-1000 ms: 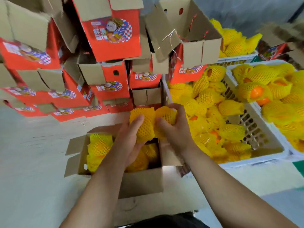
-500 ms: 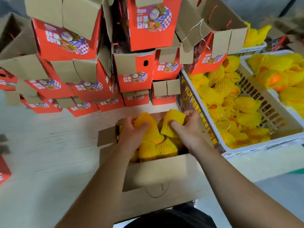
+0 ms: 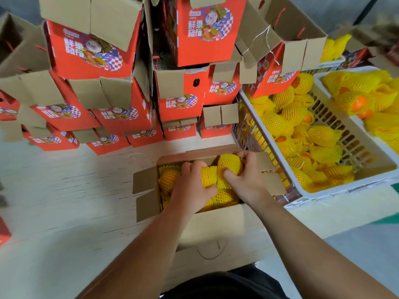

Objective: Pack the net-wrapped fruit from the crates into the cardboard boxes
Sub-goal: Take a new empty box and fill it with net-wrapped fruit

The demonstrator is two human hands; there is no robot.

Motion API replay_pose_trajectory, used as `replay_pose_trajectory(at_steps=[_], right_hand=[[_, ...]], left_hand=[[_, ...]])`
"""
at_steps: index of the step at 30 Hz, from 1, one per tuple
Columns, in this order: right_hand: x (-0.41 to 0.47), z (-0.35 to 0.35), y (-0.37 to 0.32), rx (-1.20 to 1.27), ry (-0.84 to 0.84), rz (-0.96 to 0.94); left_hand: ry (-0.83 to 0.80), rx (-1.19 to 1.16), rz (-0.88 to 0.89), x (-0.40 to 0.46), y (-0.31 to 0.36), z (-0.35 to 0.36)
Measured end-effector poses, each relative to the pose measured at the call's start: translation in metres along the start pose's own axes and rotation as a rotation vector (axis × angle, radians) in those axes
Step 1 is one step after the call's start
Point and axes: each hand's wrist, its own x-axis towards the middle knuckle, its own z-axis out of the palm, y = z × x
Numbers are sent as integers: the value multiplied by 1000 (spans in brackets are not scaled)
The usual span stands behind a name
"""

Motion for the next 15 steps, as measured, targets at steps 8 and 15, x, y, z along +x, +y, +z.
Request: replay_pose_trajectory(at_steps=[8, 15], right_hand=[[-1, -19, -16, 363, 283, 134], [0, -19, -15, 408, 346, 244]], left_hand=[[198, -818, -460, -3, -32, -70], [134, -737, -434, 0, -29, -67]])
